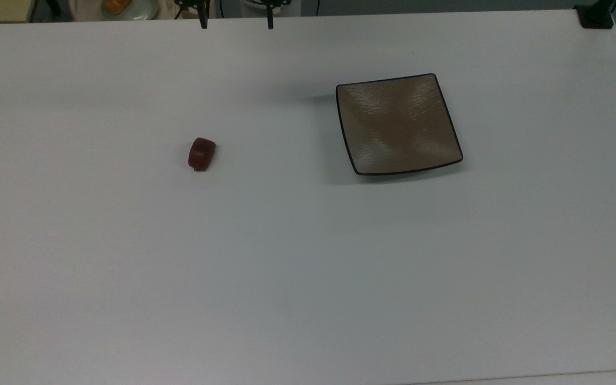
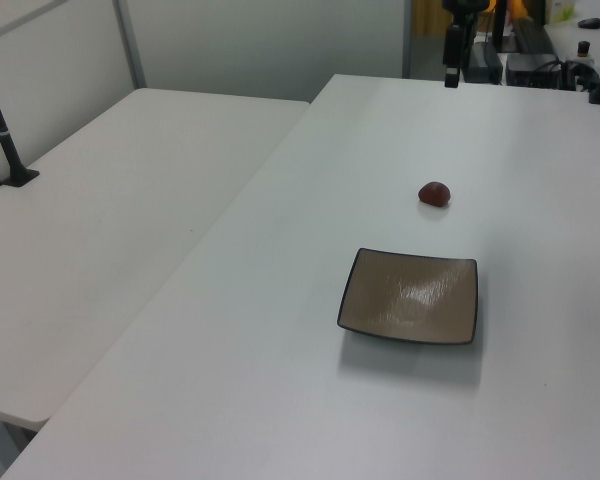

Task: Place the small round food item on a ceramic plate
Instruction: 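Move the open gripper over the small dark-red food item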

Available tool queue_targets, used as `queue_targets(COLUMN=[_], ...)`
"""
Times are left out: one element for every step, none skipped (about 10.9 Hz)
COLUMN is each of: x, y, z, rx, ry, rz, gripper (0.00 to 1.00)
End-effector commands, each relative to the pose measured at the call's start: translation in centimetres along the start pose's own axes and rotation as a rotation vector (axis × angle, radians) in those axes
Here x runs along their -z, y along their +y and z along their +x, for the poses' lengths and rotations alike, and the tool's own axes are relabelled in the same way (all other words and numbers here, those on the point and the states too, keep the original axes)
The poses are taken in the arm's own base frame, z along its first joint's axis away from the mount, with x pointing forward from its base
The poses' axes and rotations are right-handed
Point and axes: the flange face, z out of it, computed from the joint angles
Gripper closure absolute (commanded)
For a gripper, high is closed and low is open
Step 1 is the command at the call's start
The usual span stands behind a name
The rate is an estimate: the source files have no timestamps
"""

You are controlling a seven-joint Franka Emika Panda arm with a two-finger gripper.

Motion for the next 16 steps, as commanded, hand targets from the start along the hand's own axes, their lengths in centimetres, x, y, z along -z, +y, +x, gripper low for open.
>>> queue_targets(x=[-1.5,-2.2,-2.7,-3.8,-4.2,-5.5,-6.6,-7.5,-8.4,-9.6,-11.2,-12.9,-14.0,-14.9,-16.0,-17.0], y=[1.5,2.1,2.4,2.9,3.6,4.0,4.2,4.8,5.8,6.1,6.1,6.1,6.2,6.9,7.1,7.1], z=[0.8,1.2,1.7,2.2,2.6,3.1,3.5,3.8,3.8,3.6,3.6,3.7,4.1,4.3,4.5,4.4], rx=[-0.017,-0.029,-0.034,-0.042,-0.047,-0.052,-0.054,-0.064,-0.081,-0.085,-0.092,-0.098,-0.098,-0.113,-0.116,-0.116], ry=[-0.008,-0.011,-0.002,-0.005,0.004,0.008,0.029,0.046,0.043,0.031,0.020,0.014,0.020,0.015,0.001,-0.011], rz=[-0.013,-0.014,-0.015,-0.017,-0.018,-0.020,-0.022,-0.024,-0.025,-0.024,-0.024,-0.025,-0.026,-0.028,-0.028,-0.028], gripper=[0.00,0.00,0.00,0.00,0.00,0.00,0.00,0.00,0.00,0.00,0.00,0.00,0.00,0.00,0.00,0.00])
